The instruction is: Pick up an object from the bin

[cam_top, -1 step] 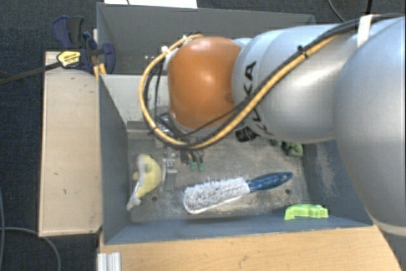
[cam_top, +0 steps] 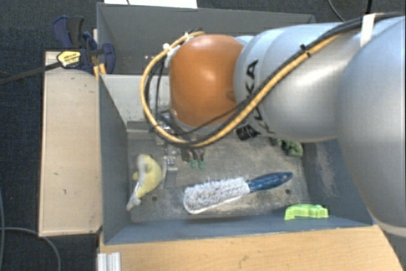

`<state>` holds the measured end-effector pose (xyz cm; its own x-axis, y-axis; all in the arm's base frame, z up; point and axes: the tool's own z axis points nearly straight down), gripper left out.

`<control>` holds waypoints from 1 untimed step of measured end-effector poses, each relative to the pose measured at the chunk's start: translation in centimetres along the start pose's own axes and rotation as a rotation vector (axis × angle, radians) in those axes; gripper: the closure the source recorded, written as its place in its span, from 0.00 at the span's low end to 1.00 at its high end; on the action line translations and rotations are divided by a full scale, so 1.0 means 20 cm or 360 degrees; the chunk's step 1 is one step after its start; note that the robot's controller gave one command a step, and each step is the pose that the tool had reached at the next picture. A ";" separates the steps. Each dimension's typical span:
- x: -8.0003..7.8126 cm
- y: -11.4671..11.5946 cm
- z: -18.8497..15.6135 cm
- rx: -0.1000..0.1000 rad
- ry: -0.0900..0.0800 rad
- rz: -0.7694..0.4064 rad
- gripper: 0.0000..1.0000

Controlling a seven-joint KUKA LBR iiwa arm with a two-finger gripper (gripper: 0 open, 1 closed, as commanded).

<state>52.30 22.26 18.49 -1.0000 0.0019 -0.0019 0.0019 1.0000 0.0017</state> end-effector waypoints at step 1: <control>0.00 0.01 0.25 -0.0003 -0.0010 -0.0068 0.00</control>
Offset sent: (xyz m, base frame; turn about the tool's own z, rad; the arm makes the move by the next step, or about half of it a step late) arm -0.0107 0.0102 -0.1149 -0.1708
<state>52.27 22.39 13.42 -0.9991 -0.0408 -0.0085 -0.0408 0.9992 0.0031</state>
